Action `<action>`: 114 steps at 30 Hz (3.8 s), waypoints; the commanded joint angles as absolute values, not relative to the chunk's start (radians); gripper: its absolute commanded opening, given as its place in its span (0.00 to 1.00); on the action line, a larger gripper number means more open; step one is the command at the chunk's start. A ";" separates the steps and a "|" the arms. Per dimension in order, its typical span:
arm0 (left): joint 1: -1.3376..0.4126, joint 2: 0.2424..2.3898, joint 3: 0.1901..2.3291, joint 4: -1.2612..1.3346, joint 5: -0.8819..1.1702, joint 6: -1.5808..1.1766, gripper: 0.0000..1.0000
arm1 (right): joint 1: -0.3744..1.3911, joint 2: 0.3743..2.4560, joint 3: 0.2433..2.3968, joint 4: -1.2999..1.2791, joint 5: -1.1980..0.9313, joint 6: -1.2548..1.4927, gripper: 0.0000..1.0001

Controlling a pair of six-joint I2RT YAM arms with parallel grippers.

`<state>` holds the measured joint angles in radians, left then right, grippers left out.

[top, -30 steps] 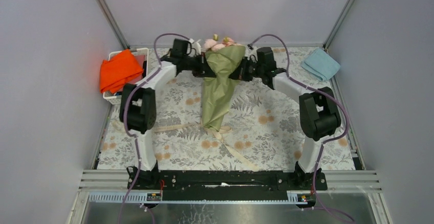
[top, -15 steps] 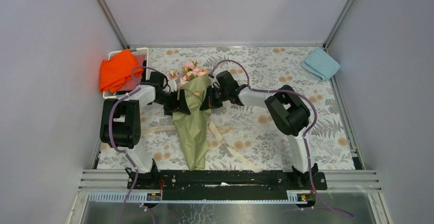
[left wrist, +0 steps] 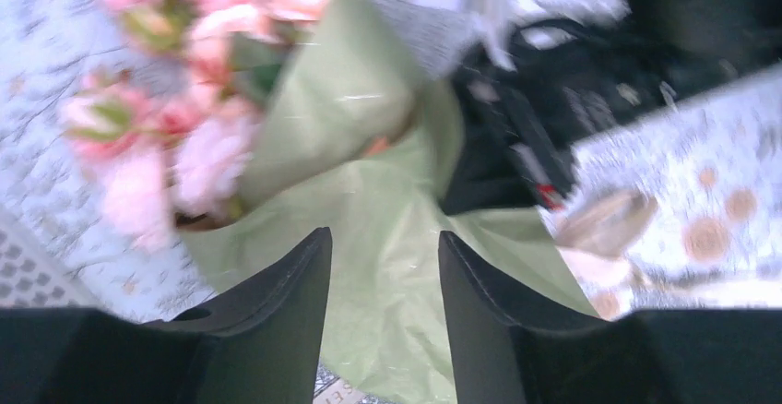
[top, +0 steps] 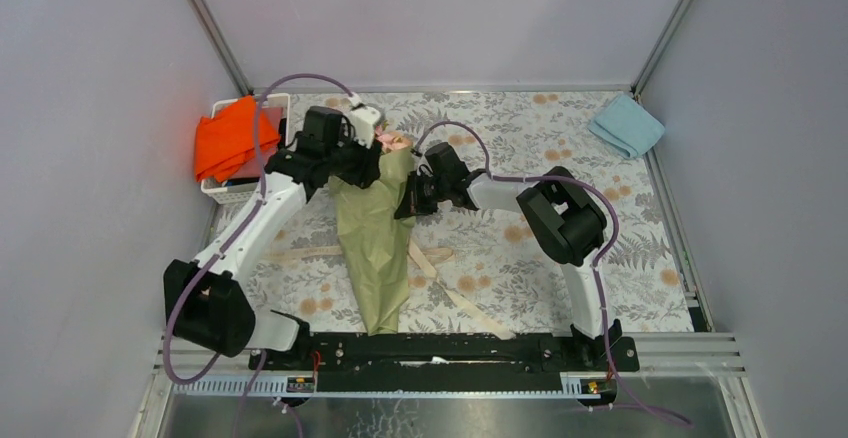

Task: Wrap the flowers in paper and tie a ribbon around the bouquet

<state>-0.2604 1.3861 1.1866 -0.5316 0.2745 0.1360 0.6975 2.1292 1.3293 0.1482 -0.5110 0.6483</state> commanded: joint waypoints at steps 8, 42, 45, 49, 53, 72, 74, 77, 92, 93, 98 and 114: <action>-0.536 1.560 0.960 -0.470 0.376 0.378 0.47 | 0.658 2.041 1.310 0.176 -0.512 0.695 0.27; -0.508 1.682 0.911 -0.394 0.422 0.394 0.48 | 0.979 1.601 0.639 0.116 -0.150 0.501 0.48; -0.505 1.691 0.912 -0.396 0.422 0.394 0.48 | 0.977 1.594 0.622 0.091 -0.054 0.562 0.09; -0.505 1.703 0.926 -0.394 0.421 0.392 0.49 | 0.889 1.467 0.570 0.081 -0.013 0.612 0.00; -0.516 1.729 0.954 -0.383 0.418 0.398 0.50 | 0.650 1.323 0.534 0.099 -0.092 0.604 0.00; -0.769 1.852 1.057 -0.346 0.282 0.514 0.50 | 0.118 1.530 0.995 -0.088 -0.458 0.273 1.00; -0.773 1.855 1.053 -0.343 0.266 0.518 0.50 | 0.247 1.647 1.122 -0.143 -0.604 0.165 1.00; -0.778 1.860 1.052 -0.340 0.251 0.517 0.50 | 0.327 1.816 1.252 -0.111 -0.724 0.159 1.00; -0.780 1.847 1.029 -0.362 0.253 0.550 0.51 | 0.457 2.309 1.498 0.200 -0.846 0.322 0.92; -0.779 1.840 1.025 -0.363 0.249 0.554 0.51 | 0.457 2.326 1.495 0.252 -0.849 0.363 0.88; -0.781 1.800 1.037 -0.387 0.239 0.582 0.54 | 0.457 2.357 1.447 0.521 -0.894 0.564 0.44; 0.034 1.485 1.251 -0.917 0.246 0.519 0.98 | 0.407 2.101 1.073 0.711 -0.646 0.647 0.00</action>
